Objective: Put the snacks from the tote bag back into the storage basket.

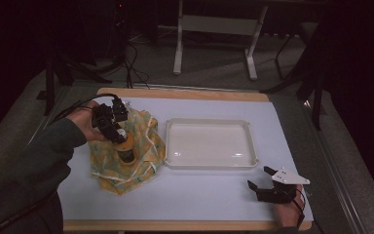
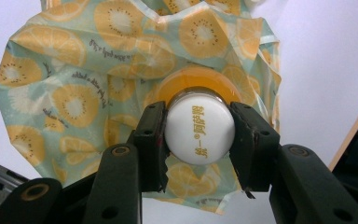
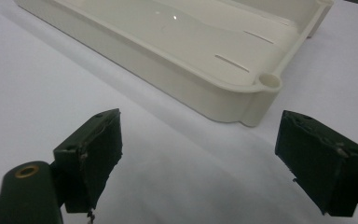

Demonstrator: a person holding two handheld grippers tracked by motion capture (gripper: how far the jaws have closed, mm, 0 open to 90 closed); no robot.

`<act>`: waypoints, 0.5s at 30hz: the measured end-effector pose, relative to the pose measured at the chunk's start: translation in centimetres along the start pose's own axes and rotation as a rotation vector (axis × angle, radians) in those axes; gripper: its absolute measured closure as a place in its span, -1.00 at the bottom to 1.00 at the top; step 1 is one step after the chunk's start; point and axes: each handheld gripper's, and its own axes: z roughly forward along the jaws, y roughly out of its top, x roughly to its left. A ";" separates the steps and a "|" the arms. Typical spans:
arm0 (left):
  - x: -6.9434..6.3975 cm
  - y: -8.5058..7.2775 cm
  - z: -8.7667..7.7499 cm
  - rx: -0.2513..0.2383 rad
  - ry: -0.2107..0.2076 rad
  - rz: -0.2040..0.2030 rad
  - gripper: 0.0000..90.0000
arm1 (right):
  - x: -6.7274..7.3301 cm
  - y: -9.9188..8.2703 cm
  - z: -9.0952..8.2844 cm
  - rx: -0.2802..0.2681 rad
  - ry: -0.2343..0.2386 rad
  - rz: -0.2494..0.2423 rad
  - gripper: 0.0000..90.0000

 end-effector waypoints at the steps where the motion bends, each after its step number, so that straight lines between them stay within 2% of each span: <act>1: 0.0 0.0 -0.1 0.000 0.001 0.004 0.31 | 0.0 0.0 0.0 0.000 0.000 0.000 -0.68; 15: -0.9 1.1 -1.7 0.011 0.025 0.058 0.31 | 0.0 0.0 0.0 -0.001 0.000 -0.001 -0.68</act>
